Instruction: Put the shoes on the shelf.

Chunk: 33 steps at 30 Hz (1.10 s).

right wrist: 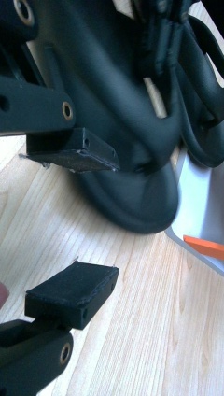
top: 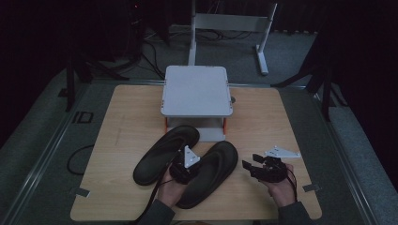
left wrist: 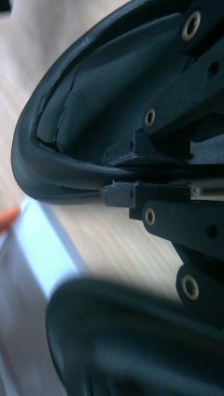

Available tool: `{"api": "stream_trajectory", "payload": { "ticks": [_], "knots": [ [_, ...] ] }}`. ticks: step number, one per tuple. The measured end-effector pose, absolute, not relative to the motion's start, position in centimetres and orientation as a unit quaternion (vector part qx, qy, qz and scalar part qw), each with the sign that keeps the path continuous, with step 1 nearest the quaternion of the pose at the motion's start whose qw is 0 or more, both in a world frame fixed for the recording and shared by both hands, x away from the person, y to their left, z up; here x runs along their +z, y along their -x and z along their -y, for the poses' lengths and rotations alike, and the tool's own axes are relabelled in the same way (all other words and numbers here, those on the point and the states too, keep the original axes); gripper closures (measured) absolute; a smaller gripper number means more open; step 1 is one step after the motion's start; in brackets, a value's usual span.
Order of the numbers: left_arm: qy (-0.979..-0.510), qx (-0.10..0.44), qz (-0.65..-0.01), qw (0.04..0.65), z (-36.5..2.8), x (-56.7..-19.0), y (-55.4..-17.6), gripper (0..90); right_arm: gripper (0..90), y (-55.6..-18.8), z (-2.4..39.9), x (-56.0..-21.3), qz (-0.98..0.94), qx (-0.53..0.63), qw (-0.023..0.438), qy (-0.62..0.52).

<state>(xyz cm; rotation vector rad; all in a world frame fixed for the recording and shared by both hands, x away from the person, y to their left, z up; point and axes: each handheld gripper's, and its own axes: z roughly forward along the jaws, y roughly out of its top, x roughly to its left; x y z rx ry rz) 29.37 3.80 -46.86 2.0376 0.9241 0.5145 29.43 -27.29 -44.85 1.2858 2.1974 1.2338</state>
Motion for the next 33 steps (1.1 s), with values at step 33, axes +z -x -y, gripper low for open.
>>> {"api": "stream_trajectory", "payload": {
  "ticks": [33],
  "knots": [
    [-0.792, 0.236, -0.374, 0.421, -9.5, -45.7, -28.5, 53.1, 41.7, -29.5, 27.2, -45.1, -0.769, 0.43, 0.152, -0.449]
  ]
}}
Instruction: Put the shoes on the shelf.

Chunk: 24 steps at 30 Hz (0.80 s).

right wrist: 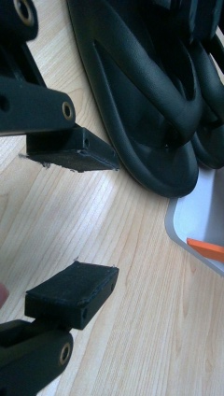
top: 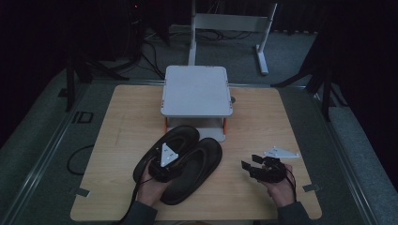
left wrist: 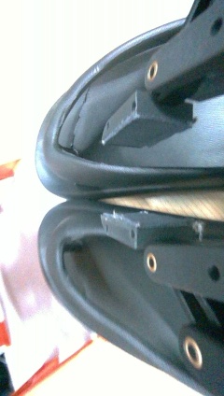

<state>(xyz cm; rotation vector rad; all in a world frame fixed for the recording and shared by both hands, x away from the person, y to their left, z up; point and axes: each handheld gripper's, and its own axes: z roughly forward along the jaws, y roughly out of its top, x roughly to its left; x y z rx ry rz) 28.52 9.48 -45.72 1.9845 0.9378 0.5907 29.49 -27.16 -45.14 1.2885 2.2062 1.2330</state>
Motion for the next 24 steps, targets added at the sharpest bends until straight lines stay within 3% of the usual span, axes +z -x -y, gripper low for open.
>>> {"api": "stream_trajectory", "payload": {
  "ticks": [9, 19, 24],
  "knots": [
    [-0.776, 0.211, -0.403, 0.437, -13.4, -46.3, -27.5, 44.3, 41.5, -29.5, 27.0, -45.2, -0.771, 0.429, 0.151, -0.446],
    [-0.798, 0.189, -0.395, 0.414, -11.3, -47.7, -27.8, 35.5, 41.4, -29.5, 27.0, -45.3, -0.771, 0.429, 0.15, -0.447],
    [-0.799, 0.188, -0.398, 0.409, -10.5, -47.5, -27.1, 40.8, 41.4, -29.5, 26.9, -45.4, -0.771, 0.429, 0.149, -0.447]
  ]
}}
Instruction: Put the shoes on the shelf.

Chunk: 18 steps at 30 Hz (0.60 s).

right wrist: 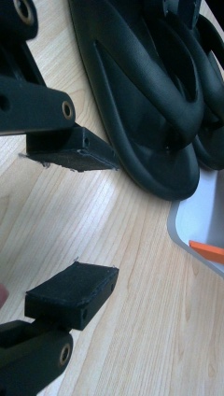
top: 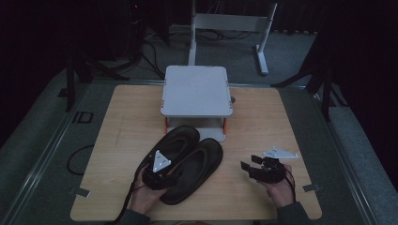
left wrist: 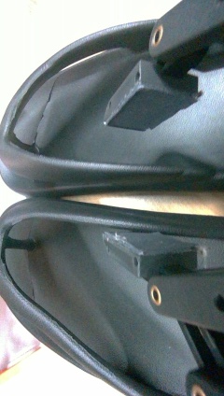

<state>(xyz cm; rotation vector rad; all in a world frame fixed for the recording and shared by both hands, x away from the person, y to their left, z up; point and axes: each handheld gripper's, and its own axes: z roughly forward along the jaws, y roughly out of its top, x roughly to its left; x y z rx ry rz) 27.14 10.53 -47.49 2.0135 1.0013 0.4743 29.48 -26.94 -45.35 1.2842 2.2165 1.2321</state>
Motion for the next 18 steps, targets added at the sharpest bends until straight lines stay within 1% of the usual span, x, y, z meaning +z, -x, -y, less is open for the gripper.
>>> {"api": "stream_trajectory", "payload": {
  "ticks": [3, 6, 8, 9, 12, 13, 15, 17, 18],
  "knots": [
    [-0.802, 0.195, -0.398, 0.401, -10.0, -47.4, -27.0, 45.4, 41.3, -29.5, 26.8, -45.4, -0.773, 0.427, 0.149, -0.444],
    [-0.805, 0.216, -0.398, 0.383, -9.7, -47.6, -27.0, 52.6, 41.3, -29.5, 26.8, -45.4, -0.773, 0.427, 0.149, -0.444],
    [-0.809, 0.225, -0.398, 0.37, -9.5, -47.9, -27.2, 55.1, 41.3, -29.5, 26.9, -45.4, -0.772, 0.428, 0.149, -0.446],
    [-0.813, 0.223, -0.398, 0.363, -9.2, -48.2, -27.3, 54.7, 41.3, -29.5, 26.9, -45.4, -0.772, 0.428, 0.149, -0.447],
    [-0.816, 0.234, -0.389, 0.357, -8.5, -48.5, -27.3, 46.9, 41.3, -29.6, 27.0, -45.5, -0.771, 0.428, 0.149, -0.448],
    [-0.815, 0.236, -0.391, 0.356, -8.4, -48.4, -27.3, 47.0, 41.3, -29.6, 27.0, -45.5, -0.771, 0.428, 0.149, -0.448],
    [-0.809, 0.234, -0.401, 0.359, -8.4, -48.4, -27.4, 50.7, 41.3, -29.6, 27.0, -45.5, -0.77, 0.427, 0.148, -0.45],
    [-0.808, 0.236, -0.401, 0.362, -8.3, -48.4, -27.4, 50.8, 41.3, -29.6, 27.0, -45.6, -0.771, 0.427, 0.148, -0.449],
    [-0.808, 0.235, -0.398, 0.365, -8.2, -48.5, -27.3, 55.8, 41.3, -29.6, 27.0, -45.6, -0.772, 0.426, 0.148, -0.448]
  ]
}}
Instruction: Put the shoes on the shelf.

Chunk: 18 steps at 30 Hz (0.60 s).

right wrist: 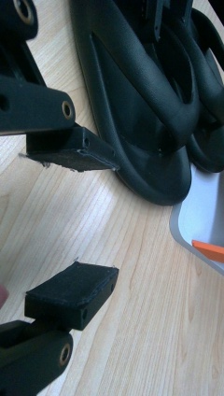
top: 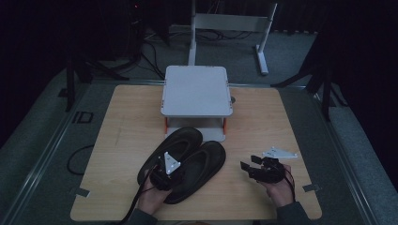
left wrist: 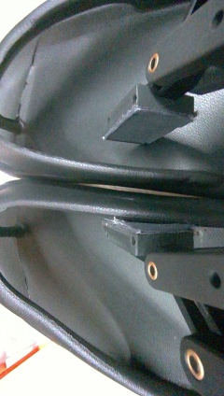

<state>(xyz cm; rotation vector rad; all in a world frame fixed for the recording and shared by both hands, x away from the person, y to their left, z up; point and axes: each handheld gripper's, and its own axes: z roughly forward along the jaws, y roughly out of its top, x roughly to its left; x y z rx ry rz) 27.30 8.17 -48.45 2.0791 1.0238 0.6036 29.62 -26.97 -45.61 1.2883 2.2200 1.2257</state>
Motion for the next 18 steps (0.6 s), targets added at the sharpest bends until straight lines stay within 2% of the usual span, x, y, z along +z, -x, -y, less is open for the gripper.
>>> {"api": "stream_trajectory", "payload": {
  "ticks": [3, 6, 8, 18],
  "knots": [
    [-0.812, 0.235, -0.384, 0.371, -7.46, -48.59, -26.85, 59.8, 41.3, -29.63, 26.91, -45.6, -0.772, 0.426, 0.148, -0.448],
    [-0.806, 0.24, -0.391, 0.374, -7.36, -48.58, -26.81, 71.2, 41.4, -29.65, 26.93, -45.64, -0.772, 0.426, 0.148, -0.448],
    [-0.807, 0.236, -0.391, 0.374, -7.52, -48.59, -26.89, 73.6, 41.3, -29.67, 27.01, -45.68, -0.772, 0.426, 0.148, -0.448],
    [-0.801, 0.216, -0.399, 0.391, -7.89, -48.48, -27.07, 75.9, 41.4, -29.9, 27.53, -46.01, -0.767, 0.425, 0.149, -0.458]
  ]
}}
